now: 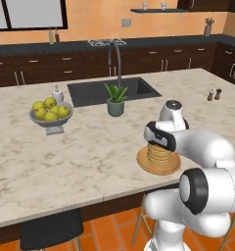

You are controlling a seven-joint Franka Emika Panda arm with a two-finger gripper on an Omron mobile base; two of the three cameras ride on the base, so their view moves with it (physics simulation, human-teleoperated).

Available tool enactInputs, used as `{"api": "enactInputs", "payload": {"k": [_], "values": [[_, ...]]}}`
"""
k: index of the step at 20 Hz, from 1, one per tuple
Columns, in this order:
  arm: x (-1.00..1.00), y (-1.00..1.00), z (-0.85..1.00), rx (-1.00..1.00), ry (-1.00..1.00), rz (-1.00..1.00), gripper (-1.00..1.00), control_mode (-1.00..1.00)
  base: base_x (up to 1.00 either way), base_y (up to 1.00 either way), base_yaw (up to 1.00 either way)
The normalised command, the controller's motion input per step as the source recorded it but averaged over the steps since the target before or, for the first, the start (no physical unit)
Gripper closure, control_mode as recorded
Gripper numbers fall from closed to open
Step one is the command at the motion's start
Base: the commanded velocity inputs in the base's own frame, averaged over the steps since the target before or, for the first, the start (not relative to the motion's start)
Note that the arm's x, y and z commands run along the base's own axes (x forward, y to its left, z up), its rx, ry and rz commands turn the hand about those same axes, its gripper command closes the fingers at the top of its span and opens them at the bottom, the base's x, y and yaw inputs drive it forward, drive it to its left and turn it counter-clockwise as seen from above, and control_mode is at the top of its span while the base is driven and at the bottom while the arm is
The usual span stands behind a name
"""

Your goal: Take the strawberry from the fridge and place it on top of the pancake, located on the dining counter.

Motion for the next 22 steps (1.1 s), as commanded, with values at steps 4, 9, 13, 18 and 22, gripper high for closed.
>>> {"api": "enactInputs", "payload": {"k": [4,9,13,18,22], "values": [[-0.20,0.00,-0.19,0.00,0.13,0.00,-1.00,-1.00,0.00,0.00,0.00],[-0.24,0.00,-0.17,0.00,0.10,0.00,-1.00,-1.00,0.00,0.00,0.00],[-0.10,0.00,0.00,0.00,0.00,0.00,-1.00,-1.00,0.00,0.00,0.00],[-0.15,0.00,0.04,0.00,0.00,0.00,-1.00,-1.00,0.00,0.00,0.00],[-0.49,0.00,0.62,0.01,-0.06,0.00,-1.00,-1.00,0.00,0.00,0.00]]}}
